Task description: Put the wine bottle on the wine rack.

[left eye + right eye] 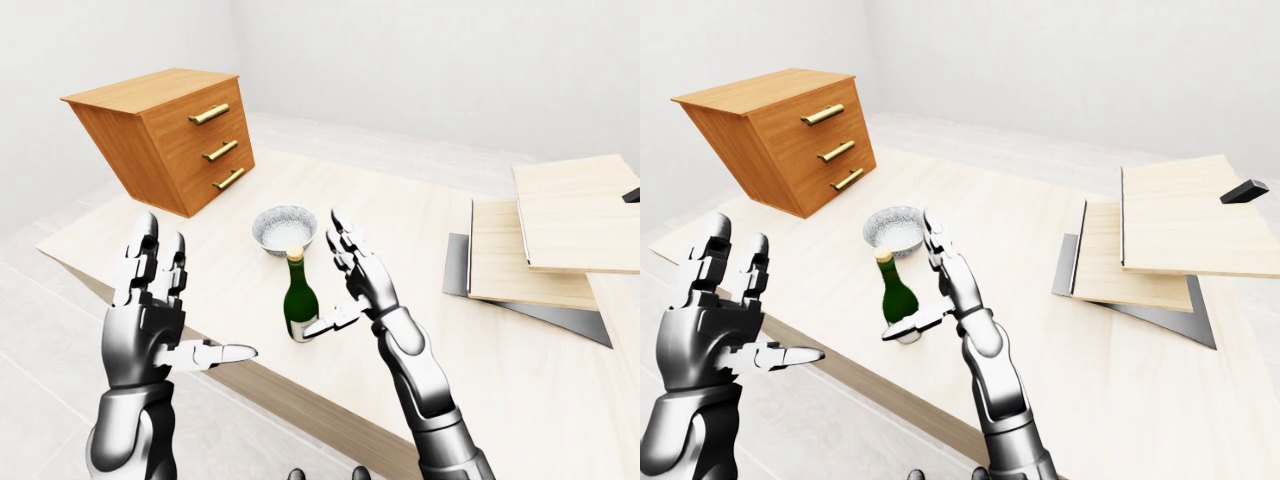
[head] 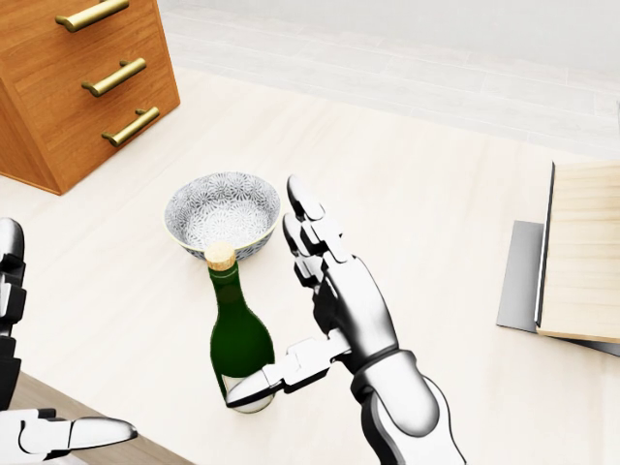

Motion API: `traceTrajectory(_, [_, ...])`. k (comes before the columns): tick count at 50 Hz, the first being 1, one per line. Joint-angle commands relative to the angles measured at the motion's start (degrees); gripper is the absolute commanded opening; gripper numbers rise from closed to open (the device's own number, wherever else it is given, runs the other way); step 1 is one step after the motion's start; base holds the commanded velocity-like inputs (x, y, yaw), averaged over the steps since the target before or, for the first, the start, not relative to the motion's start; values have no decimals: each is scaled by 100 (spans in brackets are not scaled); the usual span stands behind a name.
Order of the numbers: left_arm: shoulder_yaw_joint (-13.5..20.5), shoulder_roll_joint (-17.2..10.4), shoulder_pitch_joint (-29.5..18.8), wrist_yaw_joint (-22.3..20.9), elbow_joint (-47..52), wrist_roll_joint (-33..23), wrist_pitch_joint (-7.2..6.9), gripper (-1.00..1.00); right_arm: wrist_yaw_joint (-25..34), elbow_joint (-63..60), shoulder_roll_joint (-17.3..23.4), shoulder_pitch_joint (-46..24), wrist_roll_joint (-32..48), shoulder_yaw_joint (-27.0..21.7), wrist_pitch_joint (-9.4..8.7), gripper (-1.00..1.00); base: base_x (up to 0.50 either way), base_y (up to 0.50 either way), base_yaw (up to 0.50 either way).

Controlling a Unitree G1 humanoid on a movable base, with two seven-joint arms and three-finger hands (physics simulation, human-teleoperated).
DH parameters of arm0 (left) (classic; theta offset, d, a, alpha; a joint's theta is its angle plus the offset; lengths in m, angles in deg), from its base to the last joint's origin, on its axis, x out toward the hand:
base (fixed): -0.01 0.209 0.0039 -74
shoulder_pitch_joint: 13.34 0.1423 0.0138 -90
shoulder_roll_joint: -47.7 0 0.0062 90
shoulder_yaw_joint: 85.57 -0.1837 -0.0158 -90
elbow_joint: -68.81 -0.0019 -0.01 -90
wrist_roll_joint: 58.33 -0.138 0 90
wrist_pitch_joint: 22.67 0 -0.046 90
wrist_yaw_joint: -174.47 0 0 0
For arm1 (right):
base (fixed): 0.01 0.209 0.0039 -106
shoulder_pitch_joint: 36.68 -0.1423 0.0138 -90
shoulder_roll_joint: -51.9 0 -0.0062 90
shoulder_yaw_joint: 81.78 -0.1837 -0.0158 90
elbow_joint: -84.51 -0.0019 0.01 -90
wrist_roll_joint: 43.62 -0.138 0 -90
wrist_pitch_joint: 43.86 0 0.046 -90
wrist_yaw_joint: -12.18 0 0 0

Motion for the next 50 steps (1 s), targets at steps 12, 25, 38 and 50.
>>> traceTrajectory(12, [-11, -7, 18, -23, -4, 43, 0, 100, 83, 390, 28, -243, -276, -185, 0, 100, 0, 0, 0])
traceTrajectory(25, [-4, -12, 10, -17, 31, 55, 0, 100, 54, 939, -1, -475, -267, -265, 0, 100, 0, 0, 0])
traceTrajectory(38, [-4, 3, 26, -33, 41, 39, 0, 100, 58, 1058, -85, -610, -217, -202, 0, 100, 0, 0, 0])
traceTrajectory(50, [-30, -7, 84, -94, 67, 16, 0, 100, 77, 1440, -221, -753, -156, -137, 0, 100, 0, 0, 0])
